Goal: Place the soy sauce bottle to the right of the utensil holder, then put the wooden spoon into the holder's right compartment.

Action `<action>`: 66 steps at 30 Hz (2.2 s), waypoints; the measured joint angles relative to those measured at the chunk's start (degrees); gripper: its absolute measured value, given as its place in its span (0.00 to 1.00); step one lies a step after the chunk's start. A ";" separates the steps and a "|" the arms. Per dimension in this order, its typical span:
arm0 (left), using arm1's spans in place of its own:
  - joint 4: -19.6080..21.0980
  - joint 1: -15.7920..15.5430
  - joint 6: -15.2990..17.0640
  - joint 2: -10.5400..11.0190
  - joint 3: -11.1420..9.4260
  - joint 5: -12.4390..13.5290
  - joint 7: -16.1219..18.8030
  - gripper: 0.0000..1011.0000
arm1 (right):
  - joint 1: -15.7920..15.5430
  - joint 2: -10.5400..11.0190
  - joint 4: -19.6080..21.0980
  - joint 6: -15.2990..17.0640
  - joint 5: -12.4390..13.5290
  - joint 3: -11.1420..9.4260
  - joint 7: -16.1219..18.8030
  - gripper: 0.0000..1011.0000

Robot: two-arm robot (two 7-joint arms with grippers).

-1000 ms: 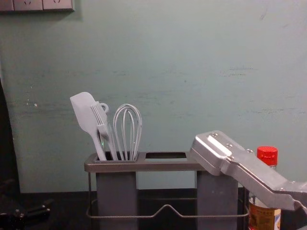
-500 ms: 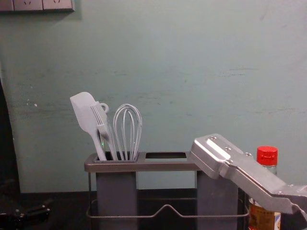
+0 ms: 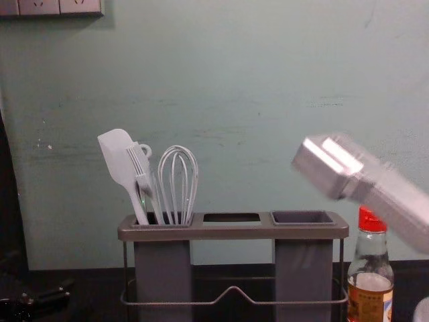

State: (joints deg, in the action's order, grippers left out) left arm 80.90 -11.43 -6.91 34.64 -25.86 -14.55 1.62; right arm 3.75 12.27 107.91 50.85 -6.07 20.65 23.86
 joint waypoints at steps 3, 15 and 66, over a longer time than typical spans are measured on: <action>0.00 0.00 0.00 0.00 0.00 0.00 0.00 0.99 | -3.09 -0.18 3.56 -3.67 0.44 -2.29 -0.70 0.83; 0.00 0.00 0.00 0.00 0.00 0.00 0.00 0.99 | -16.03 -2.11 14.22 -25.70 5.96 -10.89 -5.73 0.83; 0.00 0.00 0.00 0.00 0.00 0.00 0.00 0.99 | -21.04 -2.28 11.49 -52.55 6.90 -10.25 -13.00 0.83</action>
State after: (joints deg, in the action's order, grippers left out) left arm 80.90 -11.43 -6.91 34.64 -25.86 -14.55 1.62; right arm -17.29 9.99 119.40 -1.69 0.84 10.40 10.85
